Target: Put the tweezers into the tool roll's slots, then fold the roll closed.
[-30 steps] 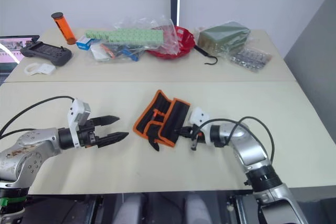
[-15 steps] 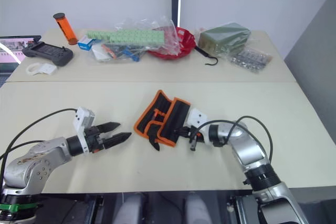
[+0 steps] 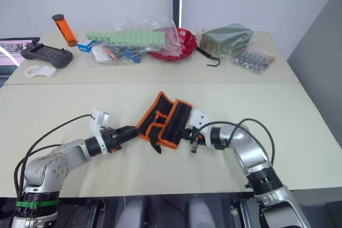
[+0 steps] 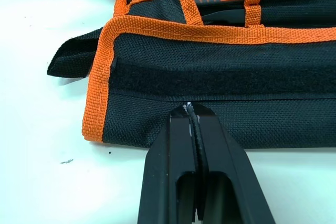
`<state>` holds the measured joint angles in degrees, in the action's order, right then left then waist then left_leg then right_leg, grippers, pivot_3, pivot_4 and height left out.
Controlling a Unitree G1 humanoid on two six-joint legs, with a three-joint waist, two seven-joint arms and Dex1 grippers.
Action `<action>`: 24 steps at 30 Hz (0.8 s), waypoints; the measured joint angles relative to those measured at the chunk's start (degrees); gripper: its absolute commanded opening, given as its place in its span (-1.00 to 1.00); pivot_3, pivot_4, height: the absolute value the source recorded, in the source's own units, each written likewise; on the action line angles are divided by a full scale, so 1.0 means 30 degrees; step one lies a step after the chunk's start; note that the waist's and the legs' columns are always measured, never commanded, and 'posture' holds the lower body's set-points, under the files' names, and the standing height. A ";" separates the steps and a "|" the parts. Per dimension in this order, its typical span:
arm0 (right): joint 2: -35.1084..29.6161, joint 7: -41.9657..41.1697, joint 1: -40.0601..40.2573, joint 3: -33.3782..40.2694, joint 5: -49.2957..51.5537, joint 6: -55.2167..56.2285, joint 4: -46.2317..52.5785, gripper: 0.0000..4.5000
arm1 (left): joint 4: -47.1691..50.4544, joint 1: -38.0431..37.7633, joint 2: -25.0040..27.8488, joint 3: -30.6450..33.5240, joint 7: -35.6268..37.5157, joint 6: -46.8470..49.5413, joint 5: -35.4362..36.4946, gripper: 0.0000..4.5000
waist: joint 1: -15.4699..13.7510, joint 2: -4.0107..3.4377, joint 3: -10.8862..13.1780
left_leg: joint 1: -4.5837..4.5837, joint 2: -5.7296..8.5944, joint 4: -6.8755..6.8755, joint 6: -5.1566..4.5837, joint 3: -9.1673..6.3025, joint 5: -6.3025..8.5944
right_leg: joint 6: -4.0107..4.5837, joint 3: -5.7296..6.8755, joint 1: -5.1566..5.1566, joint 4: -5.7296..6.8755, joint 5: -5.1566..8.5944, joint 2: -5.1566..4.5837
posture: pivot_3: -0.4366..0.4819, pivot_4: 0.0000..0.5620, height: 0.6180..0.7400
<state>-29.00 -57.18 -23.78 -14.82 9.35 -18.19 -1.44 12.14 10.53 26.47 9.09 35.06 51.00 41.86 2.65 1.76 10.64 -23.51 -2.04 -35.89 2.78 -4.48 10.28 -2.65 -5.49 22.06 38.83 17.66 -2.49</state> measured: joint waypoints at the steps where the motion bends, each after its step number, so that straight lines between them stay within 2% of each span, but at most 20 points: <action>1: 0.0000 0.0000 0.0000 0.0000 0.0000 -0.0001 0.0000 -1.00 | -0.0003 0.0037 -0.0024 -0.0119 -0.0001 0.0053 -0.0007 -0.69 | 0.0004 0.0000 0.0000 | 0.0000 0.0001 0.0000 0.0000 0.0002 0.0000 | 0.0000 -0.0004 0.0000 0.0000 0.0000 -0.0001 | -0.05 -0.47 1.00; 3: 0.0005 0.0004 -0.0001 0.0006 0.0005 -0.0055 0.0025 -1.00 | -0.0034 0.0144 -0.0067 -0.0385 0.0032 0.0057 -0.0060 -0.99 | -0.0006 0.0000 0.0000 | 0.0000 0.0000 0.0001 0.0000 0.0002 0.0000 | 0.0000 -0.0003 0.0000 0.0000 0.0000 0.0000 | -0.05 -0.47 1.00; 12: 0.1309 0.0907 -0.0055 0.0064 0.0441 -0.1329 0.0365 -1.00 | -0.1413 0.2701 0.0324 -0.0450 0.0097 -0.0135 -0.0450 -0.99 | 0.0059 -0.0001 0.0001 | -0.0020 0.0002 0.0009 0.0006 0.0001 -0.0003 | -0.0001 -0.0002 0.0025 0.0005 0.0000 0.0001 | -0.05 -0.47 1.00; 17: 0.1463 0.1322 -0.0115 0.0062 0.0486 -0.1638 0.0374 -1.00 | -0.1003 0.2880 0.0746 -0.0800 0.0731 0.0110 -0.0417 -0.99 | 0.0018 -0.0002 0.0002 | -0.0042 0.0003 0.0012 0.0007 -0.0002 -0.0002 | -0.0001 0.0002 0.0035 0.0000 0.0000 -0.0001 | -0.05 -0.47 1.00; 24: 0.1619 0.1745 -0.0224 -0.0114 0.0229 -0.1729 0.0298 -1.00 | -0.0149 0.3022 0.1323 -0.2431 0.1865 0.0064 -0.0722 -0.99 | 0.0003 -0.0002 0.0002 | -0.0029 0.0003 0.0007 0.0008 0.0000 -0.0004 | -0.0001 0.0001 0.0027 -0.0004 0.0001 0.0002 | -0.05 -0.47 1.00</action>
<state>-24.14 -51.94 -24.45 -15.16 10.04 -23.38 -0.54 11.69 19.60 30.44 1.79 40.65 51.19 39.69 2.65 1.76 10.65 -23.59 -2.03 -35.87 2.80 -4.48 10.26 -2.65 -5.48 22.14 38.82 17.66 -2.48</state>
